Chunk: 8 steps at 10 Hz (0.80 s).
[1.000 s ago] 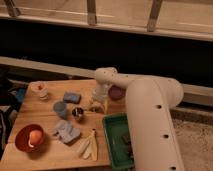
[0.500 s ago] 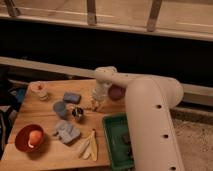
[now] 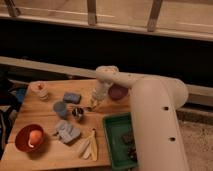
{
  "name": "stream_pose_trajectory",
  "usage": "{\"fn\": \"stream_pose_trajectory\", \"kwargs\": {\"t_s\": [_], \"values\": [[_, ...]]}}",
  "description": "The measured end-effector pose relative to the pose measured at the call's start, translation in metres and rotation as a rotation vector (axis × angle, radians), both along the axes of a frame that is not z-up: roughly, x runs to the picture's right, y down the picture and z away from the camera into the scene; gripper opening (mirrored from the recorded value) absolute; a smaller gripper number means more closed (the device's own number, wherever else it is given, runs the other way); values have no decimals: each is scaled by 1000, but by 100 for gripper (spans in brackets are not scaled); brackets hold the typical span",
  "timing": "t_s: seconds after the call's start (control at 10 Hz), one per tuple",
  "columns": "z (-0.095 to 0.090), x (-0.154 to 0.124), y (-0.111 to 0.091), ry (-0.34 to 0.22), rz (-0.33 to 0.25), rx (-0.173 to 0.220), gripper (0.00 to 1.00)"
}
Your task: Place fork in purple bowl
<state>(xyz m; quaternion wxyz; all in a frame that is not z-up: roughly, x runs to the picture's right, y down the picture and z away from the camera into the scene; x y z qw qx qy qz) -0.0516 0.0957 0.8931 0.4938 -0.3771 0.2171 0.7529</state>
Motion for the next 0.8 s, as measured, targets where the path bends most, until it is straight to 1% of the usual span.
{"fn": "stream_pose_trajectory", "kwargs": {"t_s": [0.1, 0.2, 0.4, 0.5, 0.7, 0.8], "values": [[-10, 3, -10, -19, 21, 21, 0], [-21, 5, -23, -42, 48, 52, 0], [-31, 10, -37, -63, 90, 91, 0], [-36, 16, -48, -70, 128, 122, 0], [-41, 35, -68, -58, 196, 168, 0], [-42, 50, -82, -37, 253, 197, 0]]}}
